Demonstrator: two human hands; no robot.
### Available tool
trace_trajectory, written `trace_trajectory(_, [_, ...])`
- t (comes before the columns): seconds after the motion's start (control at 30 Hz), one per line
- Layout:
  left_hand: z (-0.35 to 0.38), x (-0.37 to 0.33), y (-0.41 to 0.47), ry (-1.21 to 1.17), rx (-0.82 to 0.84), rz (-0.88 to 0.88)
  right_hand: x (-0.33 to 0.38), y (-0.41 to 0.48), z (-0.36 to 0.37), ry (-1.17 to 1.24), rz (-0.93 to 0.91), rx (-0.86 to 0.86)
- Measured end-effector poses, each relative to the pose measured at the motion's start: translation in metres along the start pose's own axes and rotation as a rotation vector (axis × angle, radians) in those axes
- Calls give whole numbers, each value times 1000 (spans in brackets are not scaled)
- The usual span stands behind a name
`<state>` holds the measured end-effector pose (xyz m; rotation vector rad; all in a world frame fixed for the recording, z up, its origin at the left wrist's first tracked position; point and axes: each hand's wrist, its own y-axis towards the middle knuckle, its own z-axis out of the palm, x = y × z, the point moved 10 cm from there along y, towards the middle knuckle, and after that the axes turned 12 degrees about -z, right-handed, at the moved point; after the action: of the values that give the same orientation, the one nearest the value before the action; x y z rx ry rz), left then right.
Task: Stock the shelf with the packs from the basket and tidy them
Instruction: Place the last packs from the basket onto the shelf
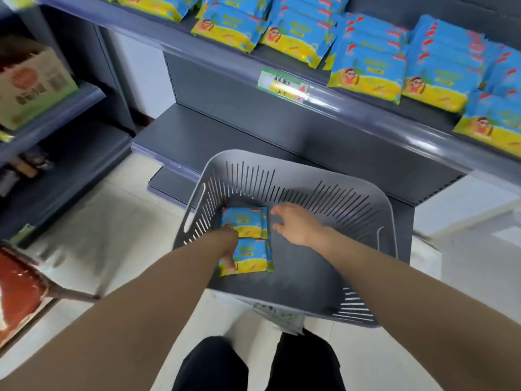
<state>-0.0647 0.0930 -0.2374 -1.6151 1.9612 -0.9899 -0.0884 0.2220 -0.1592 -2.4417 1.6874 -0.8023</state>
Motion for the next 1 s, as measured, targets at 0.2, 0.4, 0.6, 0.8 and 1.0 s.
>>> trace_trajectory(0.2, [8, -7, 10, 110, 57, 39, -11, 39, 35, -7, 1, 80])
trace_trajectory(0.4, [19, -13, 20, -23, 100, 133, -20, 69, 73, -61, 63, 178])
trace_trajectory(0.6, [27, -23, 21, 27, 138, 105, -19, 72, 68, -45, 124, 93])
trace_trajectory(0.8, [20, -25, 16, -47, 95, 98, -14, 45, 13, -97, 28, -51])
trace_trajectory(1.0, [-48, -27, -32, -255, -35, 204, -12, 1, -75, -112, 33, -178])
